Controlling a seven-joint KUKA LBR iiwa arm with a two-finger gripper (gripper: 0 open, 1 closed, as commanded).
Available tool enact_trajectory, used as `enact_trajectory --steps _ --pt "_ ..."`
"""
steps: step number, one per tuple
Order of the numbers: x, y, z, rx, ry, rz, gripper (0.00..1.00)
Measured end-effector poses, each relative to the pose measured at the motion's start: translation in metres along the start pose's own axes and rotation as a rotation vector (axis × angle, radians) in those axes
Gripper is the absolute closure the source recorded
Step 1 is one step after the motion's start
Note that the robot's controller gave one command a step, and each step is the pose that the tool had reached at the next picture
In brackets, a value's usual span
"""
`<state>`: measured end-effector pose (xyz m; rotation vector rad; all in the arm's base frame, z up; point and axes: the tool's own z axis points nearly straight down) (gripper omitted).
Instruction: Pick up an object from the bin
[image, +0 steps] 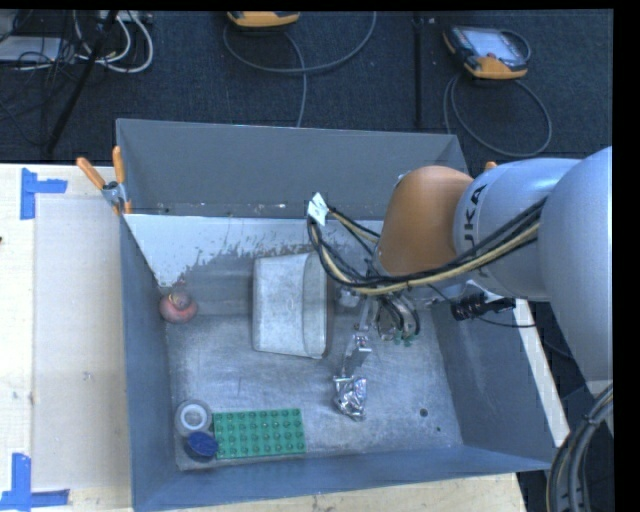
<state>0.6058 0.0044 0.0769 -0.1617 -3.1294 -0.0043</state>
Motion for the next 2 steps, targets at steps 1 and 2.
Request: enact_trajectory --steps 1,2 --pt "0.022 0.067 -0.036 -0.001 -0.008 0.207 0.00" --pt "0.092 0.092 -0.029 0.003 -0.002 -0.115 0.00"
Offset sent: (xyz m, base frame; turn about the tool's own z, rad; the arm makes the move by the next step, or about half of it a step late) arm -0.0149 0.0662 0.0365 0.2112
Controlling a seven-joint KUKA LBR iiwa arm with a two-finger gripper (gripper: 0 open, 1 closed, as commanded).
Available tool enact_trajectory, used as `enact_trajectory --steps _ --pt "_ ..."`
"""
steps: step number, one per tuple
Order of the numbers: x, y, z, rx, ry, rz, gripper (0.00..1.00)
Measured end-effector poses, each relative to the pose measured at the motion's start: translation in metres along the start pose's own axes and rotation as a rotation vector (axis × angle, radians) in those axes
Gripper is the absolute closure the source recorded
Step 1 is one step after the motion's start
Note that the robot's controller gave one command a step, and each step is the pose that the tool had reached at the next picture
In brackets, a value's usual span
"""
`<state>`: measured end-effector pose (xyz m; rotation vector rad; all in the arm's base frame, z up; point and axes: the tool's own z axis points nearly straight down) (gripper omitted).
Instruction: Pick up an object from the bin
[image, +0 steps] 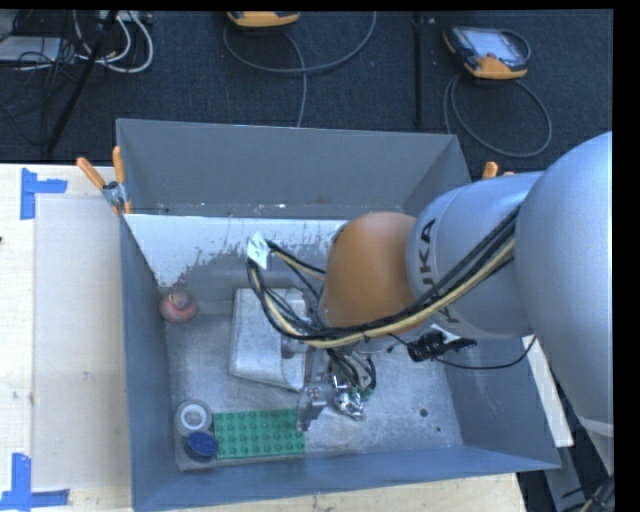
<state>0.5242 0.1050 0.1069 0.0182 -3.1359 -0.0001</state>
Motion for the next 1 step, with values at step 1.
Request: enact_trajectory --steps 1 --pt "0.0121 0.0222 0.0331 0.004 -0.009 -0.060 0.00"
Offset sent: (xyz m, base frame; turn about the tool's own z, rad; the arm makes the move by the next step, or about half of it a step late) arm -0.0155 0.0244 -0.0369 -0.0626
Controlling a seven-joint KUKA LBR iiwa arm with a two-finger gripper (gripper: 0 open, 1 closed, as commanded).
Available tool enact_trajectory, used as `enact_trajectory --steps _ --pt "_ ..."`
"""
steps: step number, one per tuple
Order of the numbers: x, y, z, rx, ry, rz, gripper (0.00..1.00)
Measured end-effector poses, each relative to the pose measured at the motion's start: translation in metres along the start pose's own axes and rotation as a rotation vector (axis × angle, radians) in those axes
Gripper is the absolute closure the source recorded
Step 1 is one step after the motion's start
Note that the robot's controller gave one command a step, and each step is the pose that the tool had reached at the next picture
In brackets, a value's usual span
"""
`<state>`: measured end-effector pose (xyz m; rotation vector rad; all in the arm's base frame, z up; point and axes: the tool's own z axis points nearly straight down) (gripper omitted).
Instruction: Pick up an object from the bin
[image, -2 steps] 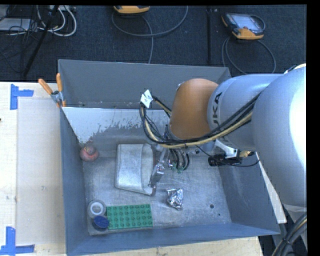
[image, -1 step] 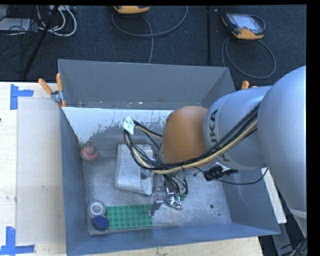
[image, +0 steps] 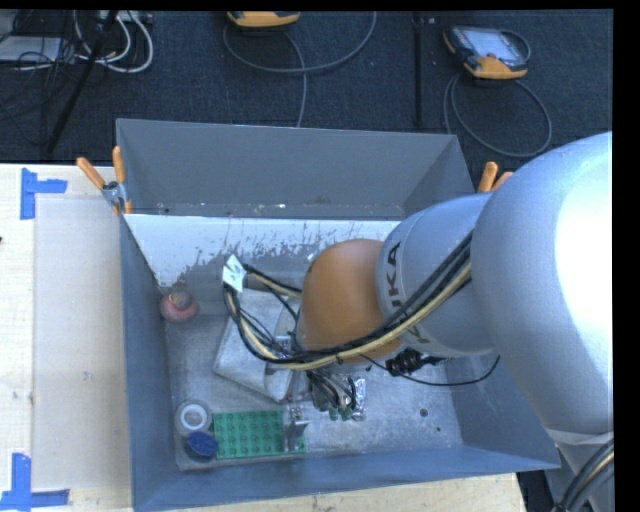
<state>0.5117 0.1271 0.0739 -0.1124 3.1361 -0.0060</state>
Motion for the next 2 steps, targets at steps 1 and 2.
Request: enact_trajectory --steps 1,2 --pt "0.023 0.012 -0.001 -0.004 -0.024 0.064 0.00" --pt "0.028 -0.002 -0.002 -0.011 -0.031 0.004 0.00"
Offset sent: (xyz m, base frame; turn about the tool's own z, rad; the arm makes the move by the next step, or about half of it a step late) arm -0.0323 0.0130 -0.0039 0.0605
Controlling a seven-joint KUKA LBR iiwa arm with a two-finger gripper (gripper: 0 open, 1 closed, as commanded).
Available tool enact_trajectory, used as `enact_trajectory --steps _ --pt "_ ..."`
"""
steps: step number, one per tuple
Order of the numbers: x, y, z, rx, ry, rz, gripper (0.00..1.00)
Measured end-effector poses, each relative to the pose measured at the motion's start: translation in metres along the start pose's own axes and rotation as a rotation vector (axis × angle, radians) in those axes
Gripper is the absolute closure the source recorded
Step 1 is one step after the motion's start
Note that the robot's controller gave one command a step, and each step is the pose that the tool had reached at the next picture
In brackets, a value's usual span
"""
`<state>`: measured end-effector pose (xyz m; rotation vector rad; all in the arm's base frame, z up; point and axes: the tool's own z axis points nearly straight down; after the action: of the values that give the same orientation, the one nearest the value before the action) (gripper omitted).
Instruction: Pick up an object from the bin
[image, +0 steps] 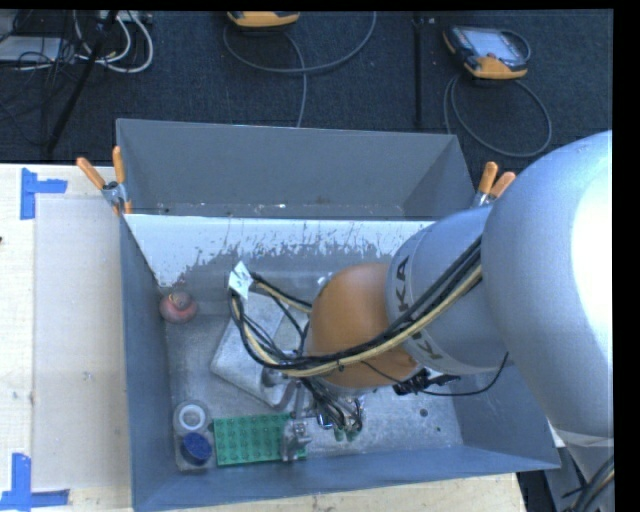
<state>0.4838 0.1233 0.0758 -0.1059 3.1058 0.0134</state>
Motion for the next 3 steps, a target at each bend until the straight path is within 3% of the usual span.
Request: enact_trajectory --steps 1,2,3 --pt "0.005 -0.001 -0.001 0.003 0.026 0.000 1.00" --pt "-0.009 -0.013 -0.139 0.004 0.027 -0.179 1.00" --pt "-0.007 -0.013 -0.135 0.004 0.035 -0.179 0.00"
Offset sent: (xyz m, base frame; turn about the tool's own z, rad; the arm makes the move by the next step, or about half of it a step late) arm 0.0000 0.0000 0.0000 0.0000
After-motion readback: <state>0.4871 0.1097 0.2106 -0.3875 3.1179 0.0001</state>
